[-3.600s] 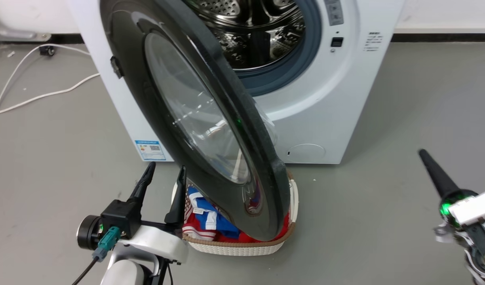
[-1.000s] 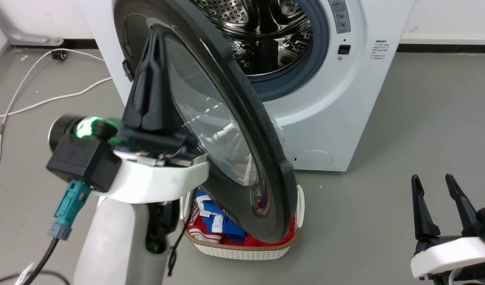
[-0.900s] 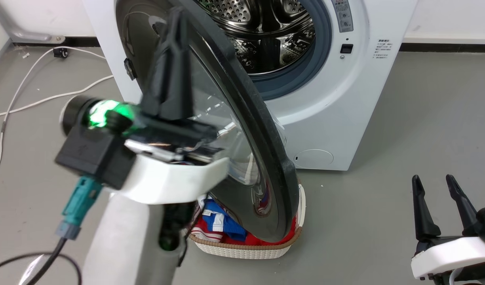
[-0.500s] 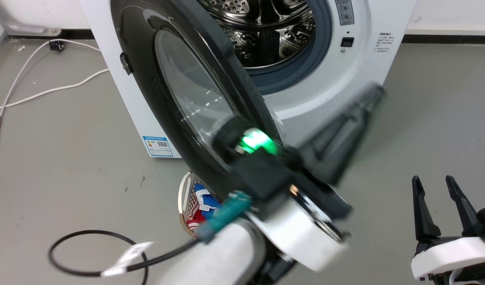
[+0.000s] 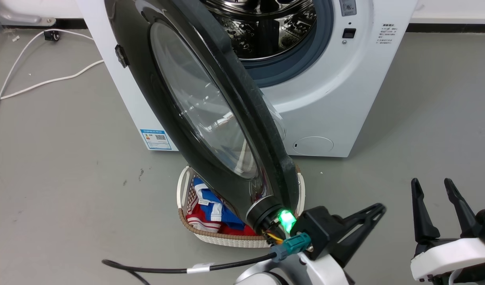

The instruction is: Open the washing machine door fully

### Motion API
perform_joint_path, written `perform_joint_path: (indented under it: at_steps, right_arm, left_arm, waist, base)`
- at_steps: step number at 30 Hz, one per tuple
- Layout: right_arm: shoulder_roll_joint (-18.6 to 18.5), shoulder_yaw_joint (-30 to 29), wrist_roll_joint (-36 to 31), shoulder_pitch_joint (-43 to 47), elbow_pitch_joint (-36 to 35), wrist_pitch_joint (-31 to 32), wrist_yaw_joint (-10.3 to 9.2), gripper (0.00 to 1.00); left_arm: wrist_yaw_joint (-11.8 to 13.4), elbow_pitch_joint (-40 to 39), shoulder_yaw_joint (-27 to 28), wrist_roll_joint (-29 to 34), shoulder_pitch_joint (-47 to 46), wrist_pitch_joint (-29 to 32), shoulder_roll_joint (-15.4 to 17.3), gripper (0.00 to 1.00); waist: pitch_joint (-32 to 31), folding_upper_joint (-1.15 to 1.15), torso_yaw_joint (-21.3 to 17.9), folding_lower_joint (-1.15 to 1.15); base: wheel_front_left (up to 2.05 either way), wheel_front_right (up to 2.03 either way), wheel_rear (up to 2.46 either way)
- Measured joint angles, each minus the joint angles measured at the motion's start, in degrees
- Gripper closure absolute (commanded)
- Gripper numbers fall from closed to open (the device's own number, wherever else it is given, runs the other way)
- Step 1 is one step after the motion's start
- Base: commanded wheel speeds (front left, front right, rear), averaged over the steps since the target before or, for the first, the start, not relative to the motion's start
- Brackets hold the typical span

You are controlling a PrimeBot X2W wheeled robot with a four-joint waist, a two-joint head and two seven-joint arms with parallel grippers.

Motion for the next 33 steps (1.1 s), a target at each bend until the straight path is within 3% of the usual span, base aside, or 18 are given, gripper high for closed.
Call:
perform_joint_path:
  at_steps: [18, 26, 33]
  right_arm:
    - [0.0, 0.1, 1.6, -0.1, 1.5, -0.1, 0.00, 0.00]
    - [0.0, -0.4, 2.0, -0.1, 1.8, 0.0, 0.00, 0.00]
    - [0.0, -0.8, 2.0, -0.3, 1.9, 0.4, 0.00, 0.00]
  left_arm:
    - [4.5, 11.1, 5.9, -0.5, 0.4, -6.0, 1.2, 1.00]
    - [5.5, 9.6, 6.5, -0.7, 1.9, -7.6, 2.2, 1.00]
    - [7.0, 4.5, 6.6, -0.9, 5.8, -8.3, 5.2, 1.00]
  waist:
    - [0.8, 0.00, 0.2, 0.00]
    - [1.2, 0.00, 1.8, 0.00]
    - [1.1, 0.00, 3.8, 0.00]
  base:
    - [0.00, 0.00, 0.00]
    - [0.00, 0.00, 0.00]
    - [0.00, 0.00, 0.00]
